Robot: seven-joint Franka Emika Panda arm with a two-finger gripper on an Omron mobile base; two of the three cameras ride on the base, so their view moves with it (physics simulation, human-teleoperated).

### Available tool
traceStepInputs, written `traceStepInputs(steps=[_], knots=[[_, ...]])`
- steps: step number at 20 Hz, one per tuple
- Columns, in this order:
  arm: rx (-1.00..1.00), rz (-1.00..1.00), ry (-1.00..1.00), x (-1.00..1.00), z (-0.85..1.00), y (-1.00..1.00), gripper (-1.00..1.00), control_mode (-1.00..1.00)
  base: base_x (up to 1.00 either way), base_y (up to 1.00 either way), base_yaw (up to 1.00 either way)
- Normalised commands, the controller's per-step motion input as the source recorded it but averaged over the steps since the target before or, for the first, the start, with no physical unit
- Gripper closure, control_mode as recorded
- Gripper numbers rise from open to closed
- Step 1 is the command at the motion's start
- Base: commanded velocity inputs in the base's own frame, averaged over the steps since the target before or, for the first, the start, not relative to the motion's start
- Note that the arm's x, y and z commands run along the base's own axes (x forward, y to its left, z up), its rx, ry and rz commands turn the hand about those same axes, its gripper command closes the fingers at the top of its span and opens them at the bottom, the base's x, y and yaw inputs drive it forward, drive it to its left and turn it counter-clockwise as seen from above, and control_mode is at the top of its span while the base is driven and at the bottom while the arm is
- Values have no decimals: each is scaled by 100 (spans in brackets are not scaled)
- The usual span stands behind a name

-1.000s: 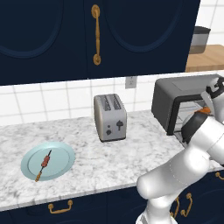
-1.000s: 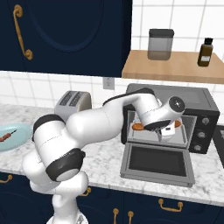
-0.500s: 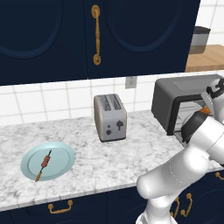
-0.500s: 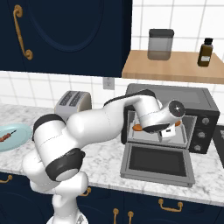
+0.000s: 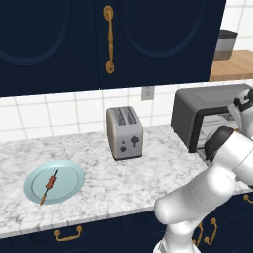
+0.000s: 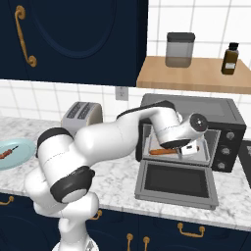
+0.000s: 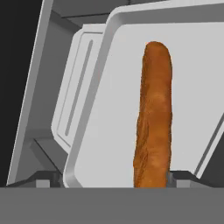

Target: Pick up the kebab skewer and baguette bread, and place them inside the toaster oven. Close the toaster oven door and start by setting the timer.

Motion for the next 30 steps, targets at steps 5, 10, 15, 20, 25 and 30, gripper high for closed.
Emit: traceStepInputs(steps=[5,10,15,20,25,30], knots=[[0,0,4,-46,26,-18,-100,-100,0,0,0],[0,7,28,-91,14,37,-100,-100,0,0,0],[0,26,33,-60,0,100,-100,-100,0,0,0],[-6,25,21,-50,0,100,-100,-100,0,0,0],[-13,31,19,-16,0,100,-100,-100,0,0,0],[-9,35,25,0,-1,100,-100,-100,0,0,0]])
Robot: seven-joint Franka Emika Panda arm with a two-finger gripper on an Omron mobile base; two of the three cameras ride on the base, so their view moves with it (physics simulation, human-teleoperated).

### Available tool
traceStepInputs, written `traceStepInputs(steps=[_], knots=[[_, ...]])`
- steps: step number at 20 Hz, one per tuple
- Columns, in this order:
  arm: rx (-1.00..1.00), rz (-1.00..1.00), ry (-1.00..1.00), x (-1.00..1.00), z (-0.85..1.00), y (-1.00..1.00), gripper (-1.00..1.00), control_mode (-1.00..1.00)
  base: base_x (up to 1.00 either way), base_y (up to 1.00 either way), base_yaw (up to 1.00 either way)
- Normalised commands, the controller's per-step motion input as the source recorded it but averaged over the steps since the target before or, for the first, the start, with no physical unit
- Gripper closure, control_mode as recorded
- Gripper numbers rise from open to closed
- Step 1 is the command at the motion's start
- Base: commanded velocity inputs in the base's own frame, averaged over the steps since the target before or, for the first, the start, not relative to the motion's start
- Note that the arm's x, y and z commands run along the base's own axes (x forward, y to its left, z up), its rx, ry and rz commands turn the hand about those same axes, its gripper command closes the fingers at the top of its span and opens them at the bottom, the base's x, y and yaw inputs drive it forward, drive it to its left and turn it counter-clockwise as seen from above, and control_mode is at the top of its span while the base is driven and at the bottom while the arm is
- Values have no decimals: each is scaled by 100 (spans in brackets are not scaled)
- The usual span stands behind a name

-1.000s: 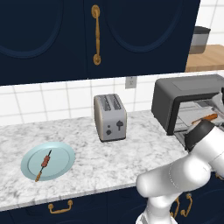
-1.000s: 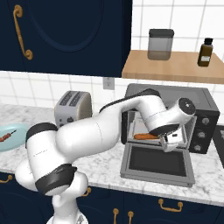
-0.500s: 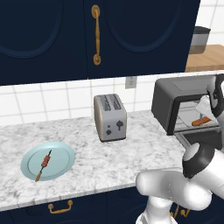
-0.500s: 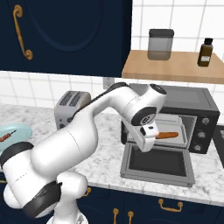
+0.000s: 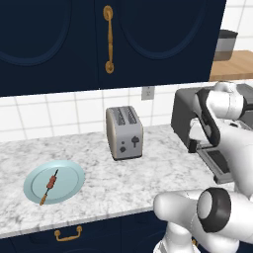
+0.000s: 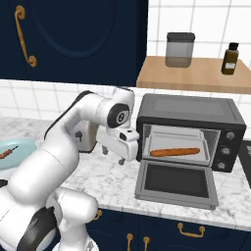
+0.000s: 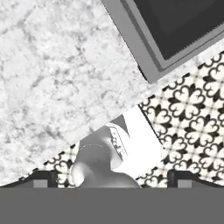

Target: Pick up the kebab skewer and baguette bread, and place them inside the toaster oven. Close the toaster oven door and start by setting the timer.

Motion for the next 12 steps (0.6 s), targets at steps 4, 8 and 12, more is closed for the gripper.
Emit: traceStepInputs(steps=[4,8,12], knots=[[-10,37,21,0,-7,100,-100,-100,0,0,0],[-9,34,22,0,-4,100,-100,-100,0,0,0],[-10,29,20,0,-4,100,-100,-100,0,0,0]])
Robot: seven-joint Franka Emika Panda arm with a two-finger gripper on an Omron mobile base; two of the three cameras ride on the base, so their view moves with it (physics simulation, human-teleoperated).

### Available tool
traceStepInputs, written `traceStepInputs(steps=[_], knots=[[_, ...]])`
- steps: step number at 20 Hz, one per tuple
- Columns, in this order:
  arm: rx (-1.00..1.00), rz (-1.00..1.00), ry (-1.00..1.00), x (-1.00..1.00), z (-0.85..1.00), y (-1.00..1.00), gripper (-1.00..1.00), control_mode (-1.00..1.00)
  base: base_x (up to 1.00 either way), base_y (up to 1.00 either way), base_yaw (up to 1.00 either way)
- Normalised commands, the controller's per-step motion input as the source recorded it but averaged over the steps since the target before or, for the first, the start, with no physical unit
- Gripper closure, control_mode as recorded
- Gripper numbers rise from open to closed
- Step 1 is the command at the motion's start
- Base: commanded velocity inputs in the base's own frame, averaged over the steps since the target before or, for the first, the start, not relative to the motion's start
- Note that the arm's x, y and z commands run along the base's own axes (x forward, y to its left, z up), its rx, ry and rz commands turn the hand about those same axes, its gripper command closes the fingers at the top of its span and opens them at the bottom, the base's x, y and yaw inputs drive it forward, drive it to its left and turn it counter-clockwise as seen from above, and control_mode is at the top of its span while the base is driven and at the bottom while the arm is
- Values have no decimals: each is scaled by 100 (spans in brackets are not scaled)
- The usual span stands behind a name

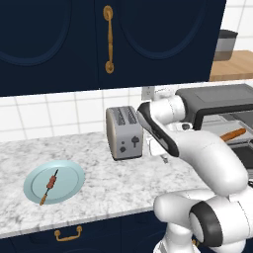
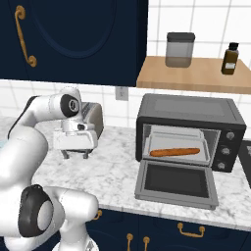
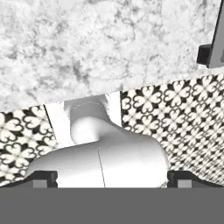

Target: Pick up the kebab skewer and baguette bread, and place them inside the toaster oven. Close the toaster oven door and start by setting the timer.

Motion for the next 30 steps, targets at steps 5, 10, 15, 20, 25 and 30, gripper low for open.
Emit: traceStepInputs(steps=[5,10,15,20,25,30], knots=[[-3,22,17,1,-2,100,-100,-100,0,0,0],[9,3,2,0,-7,100,-100,-100,0,0,0],[21,0,0,0,-19,96,-100,-100,0,0,0],[10,-1,-8,1,-28,99,-100,-100,0,0,0],[0,-1,-7,20,0,98,-100,-100,0,0,0],[-1,-4,-10,37,-13,86,-100,-100,0,0,0]])
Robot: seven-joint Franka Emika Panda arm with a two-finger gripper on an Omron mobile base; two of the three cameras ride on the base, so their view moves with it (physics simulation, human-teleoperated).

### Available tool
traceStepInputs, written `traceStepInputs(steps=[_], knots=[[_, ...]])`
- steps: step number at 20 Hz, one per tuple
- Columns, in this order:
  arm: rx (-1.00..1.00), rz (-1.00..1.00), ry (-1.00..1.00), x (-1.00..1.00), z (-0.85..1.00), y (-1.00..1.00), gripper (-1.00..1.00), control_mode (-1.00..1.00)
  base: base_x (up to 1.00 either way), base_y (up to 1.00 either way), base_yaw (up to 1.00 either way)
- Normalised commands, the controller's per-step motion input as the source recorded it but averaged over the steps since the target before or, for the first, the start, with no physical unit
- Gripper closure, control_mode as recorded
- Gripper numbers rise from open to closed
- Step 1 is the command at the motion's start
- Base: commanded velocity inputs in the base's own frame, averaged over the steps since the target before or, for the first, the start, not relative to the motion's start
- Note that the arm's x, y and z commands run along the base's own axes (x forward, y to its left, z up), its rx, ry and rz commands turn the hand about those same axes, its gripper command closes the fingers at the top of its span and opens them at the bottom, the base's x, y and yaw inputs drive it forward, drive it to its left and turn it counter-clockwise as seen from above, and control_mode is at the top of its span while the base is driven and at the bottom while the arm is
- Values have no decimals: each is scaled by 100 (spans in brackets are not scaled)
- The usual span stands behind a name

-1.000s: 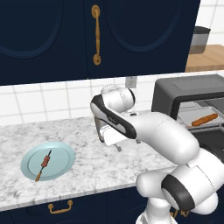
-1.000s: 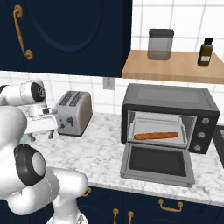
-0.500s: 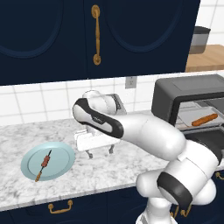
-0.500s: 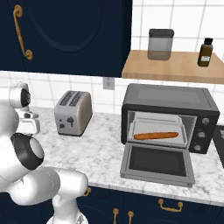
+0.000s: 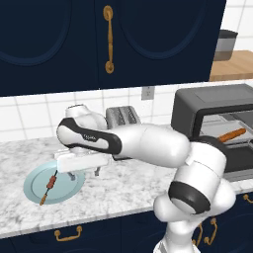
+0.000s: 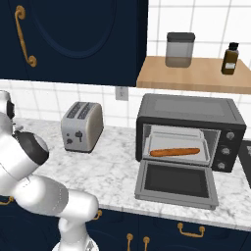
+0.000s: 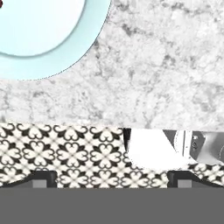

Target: Pick up the kebab skewer and baguette bread, and place them inside the toaster oven. Close the toaster oven door and start by setting the timer.

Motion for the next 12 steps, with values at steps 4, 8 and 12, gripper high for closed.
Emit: traceStepInputs(steps=[4,8,12], knots=[[0,-3,-13,45,-24,69,-100,-100,0,0,0],[0,-1,-15,41,-24,50,-100,-100,0,0,0],[0,0,-9,36,-32,40,-100,-100,0,0,0]])
